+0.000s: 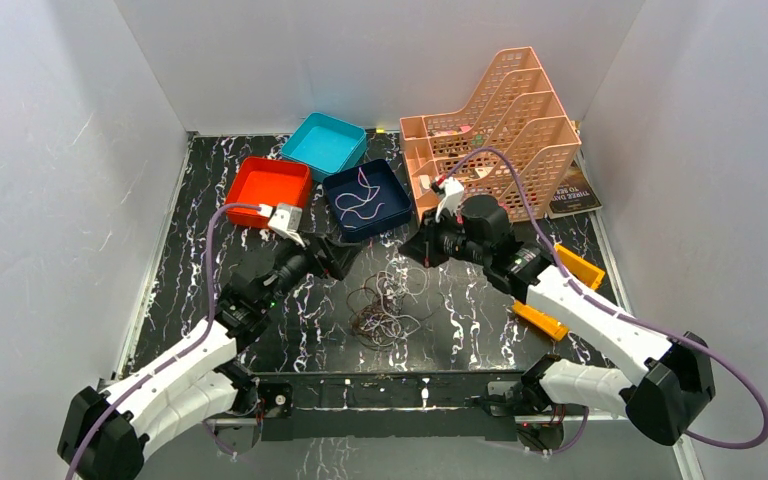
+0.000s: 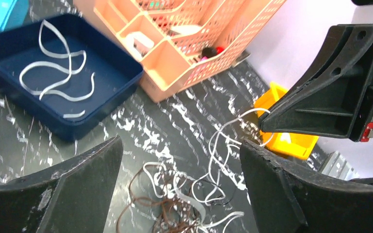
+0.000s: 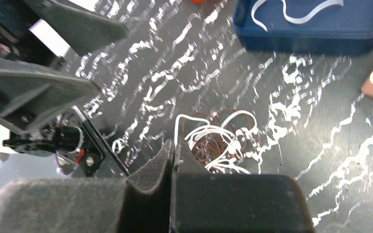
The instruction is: Untangle the cables
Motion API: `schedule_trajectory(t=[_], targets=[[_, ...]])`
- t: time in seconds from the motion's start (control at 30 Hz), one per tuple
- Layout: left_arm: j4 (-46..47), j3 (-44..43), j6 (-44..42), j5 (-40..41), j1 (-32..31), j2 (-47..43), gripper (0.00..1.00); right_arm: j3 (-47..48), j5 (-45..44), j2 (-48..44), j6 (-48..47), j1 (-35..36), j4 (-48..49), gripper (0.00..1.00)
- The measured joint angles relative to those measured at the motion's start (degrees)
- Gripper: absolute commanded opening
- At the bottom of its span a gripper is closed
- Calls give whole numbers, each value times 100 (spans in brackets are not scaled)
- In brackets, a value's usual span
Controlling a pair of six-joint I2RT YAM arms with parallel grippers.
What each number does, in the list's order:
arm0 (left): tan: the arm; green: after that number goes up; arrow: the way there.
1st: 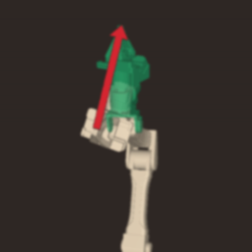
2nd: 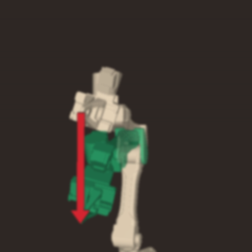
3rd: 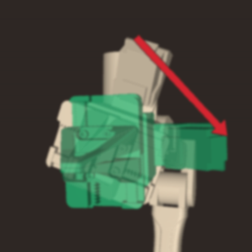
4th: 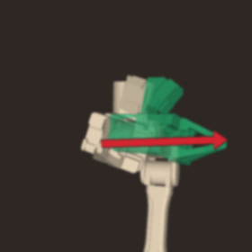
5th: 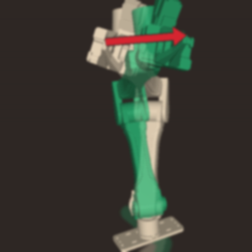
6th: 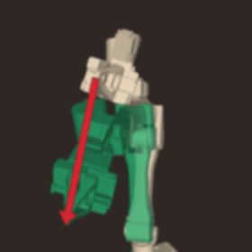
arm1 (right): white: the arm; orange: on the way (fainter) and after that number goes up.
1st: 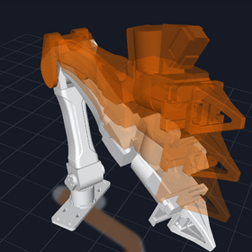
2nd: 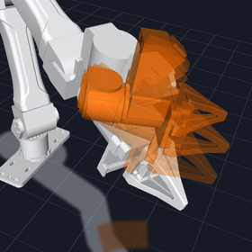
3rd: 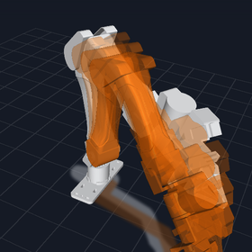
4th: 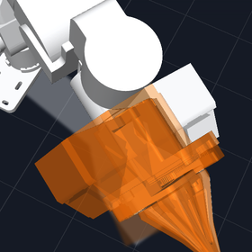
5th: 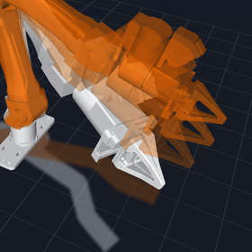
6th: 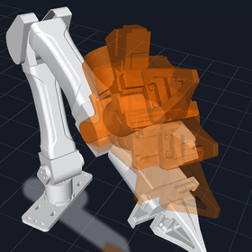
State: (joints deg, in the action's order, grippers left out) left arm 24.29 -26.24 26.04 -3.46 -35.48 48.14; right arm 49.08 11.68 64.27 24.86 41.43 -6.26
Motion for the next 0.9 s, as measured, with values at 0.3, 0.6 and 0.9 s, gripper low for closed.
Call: schedule_trajectory(t=[0.3,0.6,0.9], targets=[[1268,33,-643,-323,-232,-15,91,931,315,11,39,0,-136,0],[2127,59,-1624,-332,-925,555,92,981,546,87,203,2,-271,0],[2579,61,-1978,-39,-1176,1379,84,1078,675,83,339,20,-280,0]])
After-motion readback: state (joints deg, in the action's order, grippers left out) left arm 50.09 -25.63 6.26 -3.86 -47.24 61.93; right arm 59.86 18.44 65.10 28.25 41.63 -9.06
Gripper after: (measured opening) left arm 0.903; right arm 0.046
